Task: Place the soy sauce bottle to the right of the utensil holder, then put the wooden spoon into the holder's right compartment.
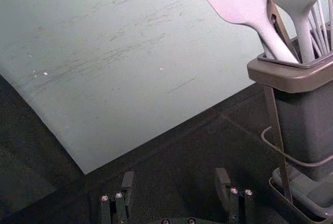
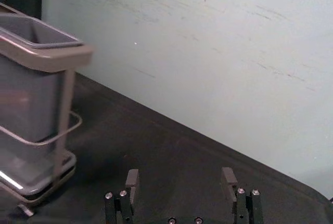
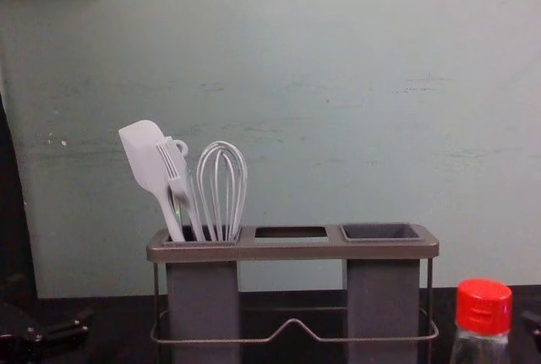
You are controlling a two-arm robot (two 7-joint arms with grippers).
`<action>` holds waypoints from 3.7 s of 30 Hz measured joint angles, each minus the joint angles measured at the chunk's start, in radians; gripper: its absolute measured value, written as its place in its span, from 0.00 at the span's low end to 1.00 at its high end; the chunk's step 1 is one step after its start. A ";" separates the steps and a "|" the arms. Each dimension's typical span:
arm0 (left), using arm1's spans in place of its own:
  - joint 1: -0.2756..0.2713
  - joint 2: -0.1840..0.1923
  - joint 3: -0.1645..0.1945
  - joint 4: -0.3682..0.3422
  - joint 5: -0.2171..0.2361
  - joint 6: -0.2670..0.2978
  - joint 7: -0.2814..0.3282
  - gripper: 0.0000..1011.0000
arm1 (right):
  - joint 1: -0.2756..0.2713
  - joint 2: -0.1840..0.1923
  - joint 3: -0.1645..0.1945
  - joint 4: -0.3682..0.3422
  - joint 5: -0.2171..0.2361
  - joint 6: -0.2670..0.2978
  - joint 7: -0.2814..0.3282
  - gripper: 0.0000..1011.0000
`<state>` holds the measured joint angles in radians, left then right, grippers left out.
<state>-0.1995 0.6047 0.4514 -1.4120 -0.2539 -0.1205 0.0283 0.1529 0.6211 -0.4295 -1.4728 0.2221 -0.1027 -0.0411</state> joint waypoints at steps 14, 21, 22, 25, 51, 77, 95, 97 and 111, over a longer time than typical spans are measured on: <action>0.000 0.000 0.000 0.000 0.000 0.000 0.000 0.99 | -0.284 0.118 0.102 -0.272 -0.008 0.005 -0.053 0.99; 0.000 0.000 0.000 0.000 0.000 0.000 0.000 0.99 | -0.418 0.164 0.156 -0.360 0.001 -0.041 -0.058 0.99; 0.000 0.000 0.000 0.000 0.000 0.000 0.000 0.99 | -0.432 0.169 0.162 -0.369 0.005 -0.047 -0.057 0.99; 0.000 0.000 0.000 0.000 0.000 0.000 0.000 0.99 | -0.488 0.188 0.189 -0.409 0.030 -0.072 -0.042 0.99; 0.000 0.000 0.000 0.000 0.000 0.000 0.000 0.99 | -0.458 0.076 0.129 -0.457 0.194 -0.114 0.189 0.99; 0.000 0.000 0.000 0.000 0.000 0.000 0.000 0.99 | -0.324 -0.081 0.094 -0.373 0.119 -0.064 0.230 0.88; 0.000 0.000 0.000 0.000 0.000 0.000 0.000 0.99 | -0.357 -0.114 0.125 -0.394 0.077 -0.063 0.244 0.39; 0.000 0.000 0.000 0.000 0.000 0.000 0.000 0.99 | -0.365 -0.116 0.131 -0.398 0.074 -0.065 0.245 0.38; 0.000 0.000 0.000 0.000 0.000 0.000 0.000 0.99 | -0.424 -0.103 0.236 -0.437 0.100 -0.079 0.261 0.38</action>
<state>-0.1996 0.6047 0.4514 -1.4120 -0.2539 -0.1205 0.0283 -0.2715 0.5185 -0.1933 -1.9098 0.3226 -0.1813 0.2202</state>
